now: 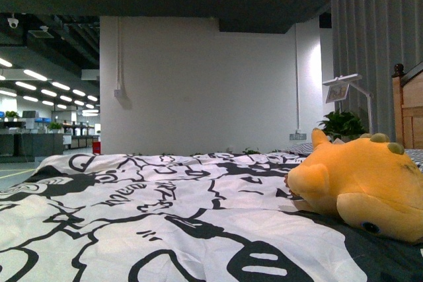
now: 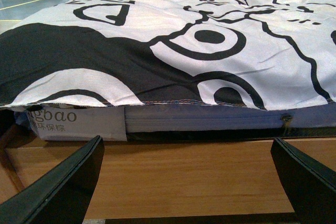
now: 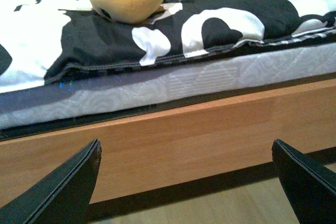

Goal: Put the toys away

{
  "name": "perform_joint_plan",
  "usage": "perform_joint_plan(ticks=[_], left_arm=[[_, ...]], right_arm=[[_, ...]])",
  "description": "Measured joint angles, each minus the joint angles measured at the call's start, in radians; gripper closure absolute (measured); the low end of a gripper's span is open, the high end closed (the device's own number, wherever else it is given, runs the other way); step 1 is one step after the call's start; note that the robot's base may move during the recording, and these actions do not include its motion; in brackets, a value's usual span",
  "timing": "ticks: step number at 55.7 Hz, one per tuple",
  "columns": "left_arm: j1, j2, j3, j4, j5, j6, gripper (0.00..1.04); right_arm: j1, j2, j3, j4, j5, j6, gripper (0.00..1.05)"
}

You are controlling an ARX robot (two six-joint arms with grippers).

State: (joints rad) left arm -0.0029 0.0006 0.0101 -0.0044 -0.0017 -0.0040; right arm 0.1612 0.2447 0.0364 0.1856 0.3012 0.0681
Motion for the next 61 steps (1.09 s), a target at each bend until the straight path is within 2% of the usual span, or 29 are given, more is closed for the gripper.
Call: perform_joint_plan(ticks=[22,26,44,61], left_arm=[[0.0,0.0,0.0,0.0,0.0,0.0,0.06],[0.0,0.0,0.0,0.0,0.0,0.0,0.06],[0.0,0.0,0.0,0.0,0.0,0.0,0.06],[0.0,0.0,0.0,0.0,0.0,0.0,0.06]], right_arm=[[0.159,0.596,0.182,0.553,0.084,-0.02,0.07],[0.175,0.698,0.225,0.615,0.084,-0.021,0.07],[0.225,1.01,0.45,0.751,0.045,-0.049,0.07],[0.228,1.188,0.613,0.856,0.085,-0.155,0.07]])
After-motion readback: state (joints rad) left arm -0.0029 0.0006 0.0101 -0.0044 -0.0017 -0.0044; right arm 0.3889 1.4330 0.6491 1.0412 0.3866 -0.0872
